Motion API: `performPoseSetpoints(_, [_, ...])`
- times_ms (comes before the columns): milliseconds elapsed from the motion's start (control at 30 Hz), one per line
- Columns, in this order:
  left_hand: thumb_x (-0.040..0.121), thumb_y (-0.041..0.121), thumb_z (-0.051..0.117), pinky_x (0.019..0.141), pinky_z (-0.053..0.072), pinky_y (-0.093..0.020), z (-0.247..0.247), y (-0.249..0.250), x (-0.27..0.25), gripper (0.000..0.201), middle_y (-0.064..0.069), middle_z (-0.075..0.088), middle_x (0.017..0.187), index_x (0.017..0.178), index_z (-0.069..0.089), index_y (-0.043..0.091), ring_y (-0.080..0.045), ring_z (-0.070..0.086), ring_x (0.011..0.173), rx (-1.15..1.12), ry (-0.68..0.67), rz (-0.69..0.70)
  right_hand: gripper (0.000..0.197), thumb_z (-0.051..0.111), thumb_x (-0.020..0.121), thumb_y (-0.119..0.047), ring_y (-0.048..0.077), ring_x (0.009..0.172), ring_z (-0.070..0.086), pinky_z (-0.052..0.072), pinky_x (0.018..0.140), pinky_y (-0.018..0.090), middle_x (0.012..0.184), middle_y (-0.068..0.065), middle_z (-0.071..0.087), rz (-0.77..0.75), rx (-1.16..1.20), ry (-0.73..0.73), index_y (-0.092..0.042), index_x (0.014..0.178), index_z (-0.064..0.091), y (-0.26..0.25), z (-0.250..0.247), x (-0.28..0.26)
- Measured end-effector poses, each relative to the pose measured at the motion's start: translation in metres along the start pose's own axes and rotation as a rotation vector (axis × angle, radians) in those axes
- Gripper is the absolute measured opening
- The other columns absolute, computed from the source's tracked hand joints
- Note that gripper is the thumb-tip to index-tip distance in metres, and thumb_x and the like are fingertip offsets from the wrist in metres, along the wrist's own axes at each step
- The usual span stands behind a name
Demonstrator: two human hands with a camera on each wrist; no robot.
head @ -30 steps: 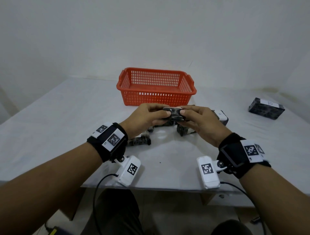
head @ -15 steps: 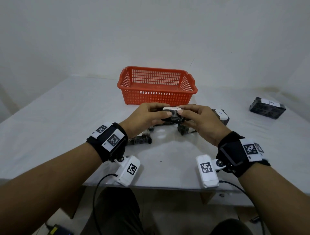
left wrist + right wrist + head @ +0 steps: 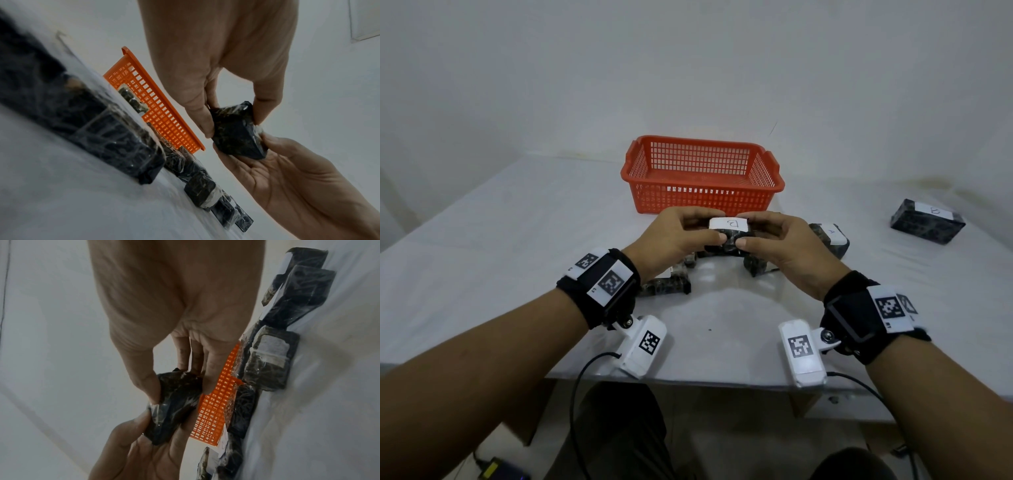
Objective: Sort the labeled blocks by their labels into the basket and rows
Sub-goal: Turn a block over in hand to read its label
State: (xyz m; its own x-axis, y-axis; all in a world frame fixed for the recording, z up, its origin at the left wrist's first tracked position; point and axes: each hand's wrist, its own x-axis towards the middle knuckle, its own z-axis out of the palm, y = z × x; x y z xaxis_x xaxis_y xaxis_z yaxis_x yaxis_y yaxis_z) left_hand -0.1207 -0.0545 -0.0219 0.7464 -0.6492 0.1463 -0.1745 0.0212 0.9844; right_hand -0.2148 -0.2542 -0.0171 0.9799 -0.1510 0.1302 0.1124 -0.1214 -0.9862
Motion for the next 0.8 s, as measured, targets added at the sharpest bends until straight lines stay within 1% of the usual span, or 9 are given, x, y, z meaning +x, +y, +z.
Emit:
performPoseSetpoints(67, [0.087,-0.001,0.077,0.1,0.058,-0.035,-0.001,0.001,0.0,0.049,-0.007,0.075,0.124,0.133,0.065,0.007,-0.019,0.072,0.114,0.011,0.003,0.011,0.052,0.079,0.081,-0.01,0.026,0.114,0.072,0.058,0.096,0.036,0.123,0.012,0.074,0.064,0.111,-0.016,-0.006,0.13,0.064,-0.003,0.002,0.001])
performPoseSetpoints(133, [0.083,-0.005,0.079,0.1,0.058,-0.035,-0.001,0.002,-0.001,0.056,-0.007,0.073,0.127,0.135,0.063,0.007,-0.018,0.071,0.118,0.034,-0.022,0.028,0.043,0.073,0.089,-0.015,0.029,0.112,0.072,0.06,0.092,0.037,0.122,0.013,0.074,0.13,0.161,-0.05,-0.004,0.129,0.065,-0.007,0.003,0.0])
performPoseSetpoints(233, [0.081,-0.008,0.08,0.103,0.057,-0.035,0.0,0.004,-0.002,0.064,-0.004,0.069,0.134,0.139,0.059,0.01,-0.017,0.067,0.123,0.051,-0.052,0.05,0.03,0.07,0.094,-0.01,0.032,0.111,0.073,0.06,0.095,0.042,0.117,0.013,0.076,0.123,0.119,-0.054,-0.003,0.124,0.069,-0.008,0.002,-0.001])
performPoseSetpoints(367, [0.098,0.008,0.066,0.1,0.058,-0.034,0.006,0.008,-0.005,0.033,-0.002,0.074,0.125,0.13,0.067,0.013,-0.019,0.071,0.116,-0.028,-0.054,0.078,0.045,0.08,0.082,-0.003,0.03,0.113,0.072,0.058,0.099,0.046,0.121,0.013,0.074,0.035,0.065,0.043,-0.007,0.125,0.067,-0.009,-0.001,-0.002])
performPoseSetpoints(433, [0.096,0.008,0.07,0.095,0.059,-0.03,0.006,0.007,-0.004,0.034,-0.004,0.076,0.122,0.13,0.068,0.008,-0.017,0.073,0.111,0.032,0.029,0.143,0.052,0.083,0.08,-0.004,0.029,0.115,0.071,0.057,0.101,0.049,0.124,0.014,0.072,0.013,0.046,0.066,-0.01,0.128,0.065,-0.009,0.0,-0.001])
performPoseSetpoints(533, [0.091,0.003,0.075,0.094,0.059,-0.03,0.006,0.006,-0.003,0.04,-0.006,0.076,0.121,0.13,0.067,0.005,-0.017,0.073,0.111,0.079,0.059,0.209,0.048,0.075,0.089,-0.02,0.032,0.114,0.071,0.057,0.101,0.048,0.126,0.018,0.07,0.094,0.13,0.047,-0.011,0.134,0.062,-0.011,0.002,-0.003])
performPoseSetpoints(633, [0.088,-0.003,0.076,0.093,0.06,-0.03,0.007,0.006,-0.003,0.042,-0.009,0.075,0.12,0.128,0.066,0.002,-0.018,0.073,0.111,0.086,0.029,0.205,0.041,0.061,0.1,-0.037,0.034,0.113,0.072,0.06,0.096,0.045,0.123,0.022,0.071,0.191,0.168,-0.023,-0.01,0.131,0.066,-0.013,0.004,-0.007])
performPoseSetpoints(733, [0.087,-0.004,0.076,0.099,0.058,-0.035,0.007,0.005,-0.004,0.045,-0.009,0.074,0.123,0.13,0.065,0.003,-0.019,0.072,0.115,0.093,-0.003,0.201,0.036,0.059,0.102,-0.026,0.032,0.114,0.071,0.06,0.094,0.04,0.124,0.023,0.071,0.182,0.221,-0.021,-0.002,0.128,0.066,-0.014,0.003,-0.007])
performPoseSetpoints(800, [0.09,0.007,0.076,0.102,0.057,-0.034,0.007,0.007,-0.004,0.044,-0.004,0.073,0.125,0.133,0.064,0.008,-0.016,0.07,0.117,0.119,-0.021,0.172,0.034,0.06,0.101,-0.018,0.034,0.117,0.07,0.06,0.097,0.04,0.125,0.026,0.069,0.135,0.21,0.011,0.006,0.125,0.066,-0.014,0.001,-0.006])
